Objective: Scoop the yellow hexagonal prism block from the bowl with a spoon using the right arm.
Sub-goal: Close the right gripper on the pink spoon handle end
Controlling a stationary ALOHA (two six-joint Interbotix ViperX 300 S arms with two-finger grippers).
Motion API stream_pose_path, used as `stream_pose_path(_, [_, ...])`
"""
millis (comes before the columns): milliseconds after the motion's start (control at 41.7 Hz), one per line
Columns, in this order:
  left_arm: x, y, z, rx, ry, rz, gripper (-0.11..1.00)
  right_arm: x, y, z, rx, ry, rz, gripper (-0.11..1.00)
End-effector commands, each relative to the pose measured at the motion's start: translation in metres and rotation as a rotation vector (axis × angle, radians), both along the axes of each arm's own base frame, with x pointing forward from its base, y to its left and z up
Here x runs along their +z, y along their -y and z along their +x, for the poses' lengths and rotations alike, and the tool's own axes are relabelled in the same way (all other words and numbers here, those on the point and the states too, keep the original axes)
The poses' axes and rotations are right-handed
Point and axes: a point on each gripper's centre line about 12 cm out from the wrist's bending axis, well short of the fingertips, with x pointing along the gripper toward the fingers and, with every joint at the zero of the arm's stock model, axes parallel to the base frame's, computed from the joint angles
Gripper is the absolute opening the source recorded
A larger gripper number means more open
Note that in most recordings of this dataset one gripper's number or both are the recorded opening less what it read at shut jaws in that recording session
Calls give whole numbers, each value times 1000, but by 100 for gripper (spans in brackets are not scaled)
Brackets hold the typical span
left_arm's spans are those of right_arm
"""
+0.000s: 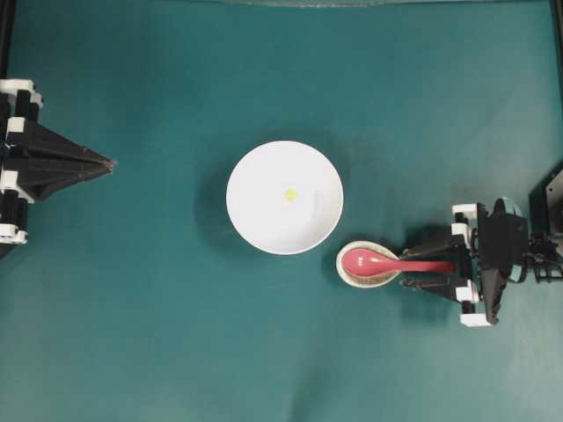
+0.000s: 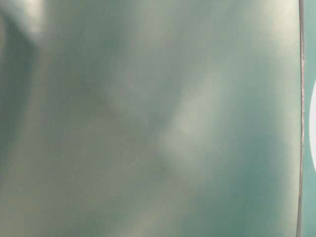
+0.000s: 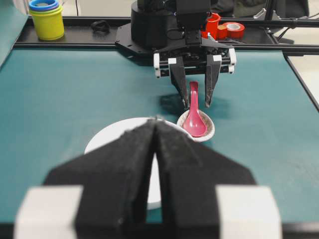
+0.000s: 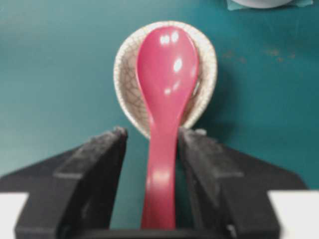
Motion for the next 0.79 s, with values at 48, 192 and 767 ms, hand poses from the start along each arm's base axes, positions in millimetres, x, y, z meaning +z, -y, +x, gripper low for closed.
stream_pose_path(48, [9,0,3,-1,20,1,0,3,0,3,-6,18,7,52])
stream_pose_path(192, [9,0,3,-1,18,3,0,3,0,2,-8,15,6,52])
stream_pose_path(767, [8,0,3,-1,18,3,0,3,1,2,-10,14,4,27])
